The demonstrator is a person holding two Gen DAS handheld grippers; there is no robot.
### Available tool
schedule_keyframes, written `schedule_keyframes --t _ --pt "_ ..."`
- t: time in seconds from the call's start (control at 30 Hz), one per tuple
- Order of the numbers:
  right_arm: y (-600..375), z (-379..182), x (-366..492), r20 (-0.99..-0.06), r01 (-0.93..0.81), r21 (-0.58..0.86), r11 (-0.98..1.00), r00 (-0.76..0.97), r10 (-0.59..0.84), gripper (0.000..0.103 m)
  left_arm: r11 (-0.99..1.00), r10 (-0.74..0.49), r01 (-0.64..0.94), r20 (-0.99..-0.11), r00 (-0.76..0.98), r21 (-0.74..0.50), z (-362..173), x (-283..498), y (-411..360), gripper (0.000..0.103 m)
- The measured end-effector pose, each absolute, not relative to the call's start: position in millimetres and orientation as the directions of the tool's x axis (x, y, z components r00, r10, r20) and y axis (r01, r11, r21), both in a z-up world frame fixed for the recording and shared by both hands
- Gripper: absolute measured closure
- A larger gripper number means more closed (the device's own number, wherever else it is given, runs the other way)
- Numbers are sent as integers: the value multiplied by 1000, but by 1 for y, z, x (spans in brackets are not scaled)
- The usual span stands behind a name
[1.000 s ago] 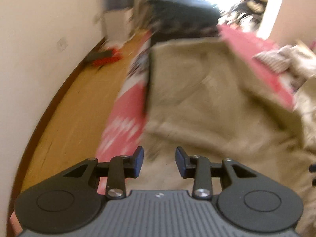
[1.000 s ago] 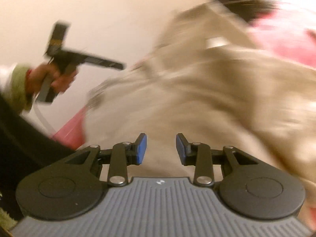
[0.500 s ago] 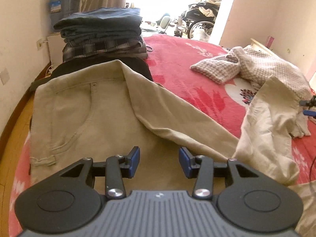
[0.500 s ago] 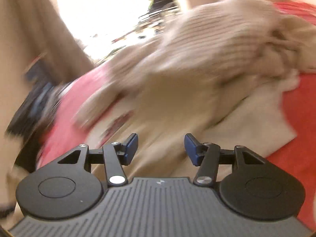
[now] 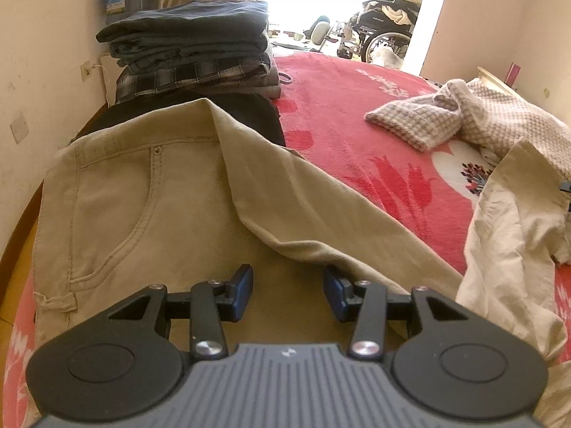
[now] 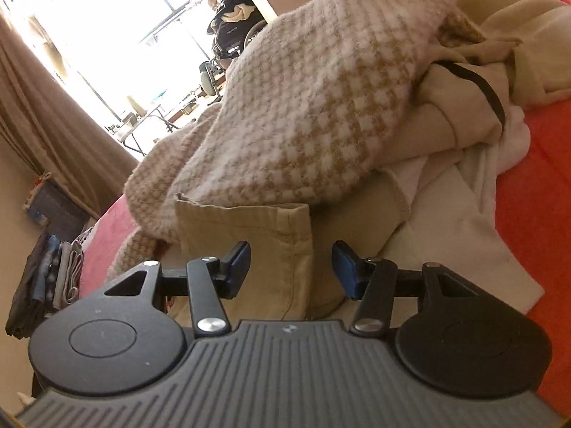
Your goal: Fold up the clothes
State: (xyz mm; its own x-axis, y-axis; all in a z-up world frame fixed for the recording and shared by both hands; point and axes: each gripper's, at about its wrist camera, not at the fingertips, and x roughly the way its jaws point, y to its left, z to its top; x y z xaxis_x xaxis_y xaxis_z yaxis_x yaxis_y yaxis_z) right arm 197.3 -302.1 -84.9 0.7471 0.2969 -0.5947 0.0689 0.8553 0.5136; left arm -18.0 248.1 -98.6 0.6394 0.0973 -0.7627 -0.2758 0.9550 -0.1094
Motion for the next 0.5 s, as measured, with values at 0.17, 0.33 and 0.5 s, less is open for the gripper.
schedule_keyframes --t 0.17,0.33,0.5 --pt "-293 -74 196 -554 -50 514 856 742 377 80 953 106 -283 -764 637 -104 -100 -14 247 57" --pt "-279 -72 202 -601 -82 403 912 728 331 95 951 113 -291 -758 643 -105 -100 -11 246 57" --pt "-264 -26 176 -469 -173 392 903 807 358 102 945 118 -304 -750 651 -116 -98 -6 247 57"
